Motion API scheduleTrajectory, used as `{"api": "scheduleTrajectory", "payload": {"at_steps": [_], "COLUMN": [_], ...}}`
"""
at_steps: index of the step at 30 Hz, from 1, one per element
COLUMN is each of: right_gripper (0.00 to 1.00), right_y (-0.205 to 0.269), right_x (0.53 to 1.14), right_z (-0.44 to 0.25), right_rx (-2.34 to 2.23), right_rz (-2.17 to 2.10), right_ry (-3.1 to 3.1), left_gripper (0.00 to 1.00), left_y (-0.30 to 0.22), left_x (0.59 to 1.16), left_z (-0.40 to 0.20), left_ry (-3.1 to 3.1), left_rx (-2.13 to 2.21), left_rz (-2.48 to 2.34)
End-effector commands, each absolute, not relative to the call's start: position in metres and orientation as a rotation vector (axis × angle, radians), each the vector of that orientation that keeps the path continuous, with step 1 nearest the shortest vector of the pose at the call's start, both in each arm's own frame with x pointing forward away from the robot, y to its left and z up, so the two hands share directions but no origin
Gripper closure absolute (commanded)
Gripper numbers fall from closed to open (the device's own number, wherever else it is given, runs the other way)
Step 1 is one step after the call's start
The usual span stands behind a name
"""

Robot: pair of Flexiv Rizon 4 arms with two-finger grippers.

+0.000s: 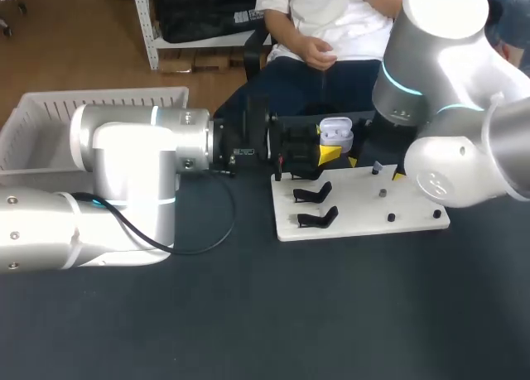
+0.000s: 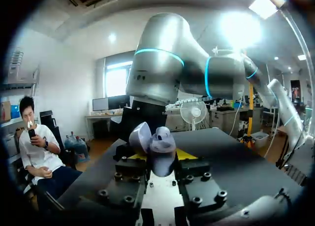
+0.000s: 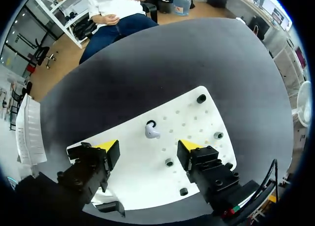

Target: Pick up each earbud case from the left stands, insert the matching earbuds, close the lid, and place the case in the box.

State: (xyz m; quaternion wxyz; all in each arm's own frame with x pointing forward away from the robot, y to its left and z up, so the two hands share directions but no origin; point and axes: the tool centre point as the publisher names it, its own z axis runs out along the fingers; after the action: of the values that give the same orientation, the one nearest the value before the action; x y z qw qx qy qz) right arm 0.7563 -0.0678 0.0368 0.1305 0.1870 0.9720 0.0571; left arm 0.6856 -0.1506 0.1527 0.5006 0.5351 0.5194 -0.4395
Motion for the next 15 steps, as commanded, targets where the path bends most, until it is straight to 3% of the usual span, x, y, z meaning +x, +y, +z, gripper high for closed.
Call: {"api": "scheduleTrajectory", "payload": {"at_steps": [1,6,15], "right_gripper": [0.41,0.51,0.56], "right_y": [-0.0674,-0.0682,-0.0726], "right_x": [0.7594,0.7600,0.7617], "right_z": [0.0336,0.0320,0.0262], "right_rx": [0.543,0.538,0.538], "right_rz": [0.167,0.164,0.163], "right_ry": [2.827,2.835,2.845], "left_gripper": [1.00,1.00,1.00], "left_y": [-0.1509,-0.1509,-0.1509], "left_x": [0.6830,0.6830,0.6830], "left_z": [0.1514,0.1514,0.1514], "left_ry": [1.252,1.252,1.252], "left_rx": [1.284,1.284,1.284], "left_rz": [-1.054,-1.054,-1.054]}}
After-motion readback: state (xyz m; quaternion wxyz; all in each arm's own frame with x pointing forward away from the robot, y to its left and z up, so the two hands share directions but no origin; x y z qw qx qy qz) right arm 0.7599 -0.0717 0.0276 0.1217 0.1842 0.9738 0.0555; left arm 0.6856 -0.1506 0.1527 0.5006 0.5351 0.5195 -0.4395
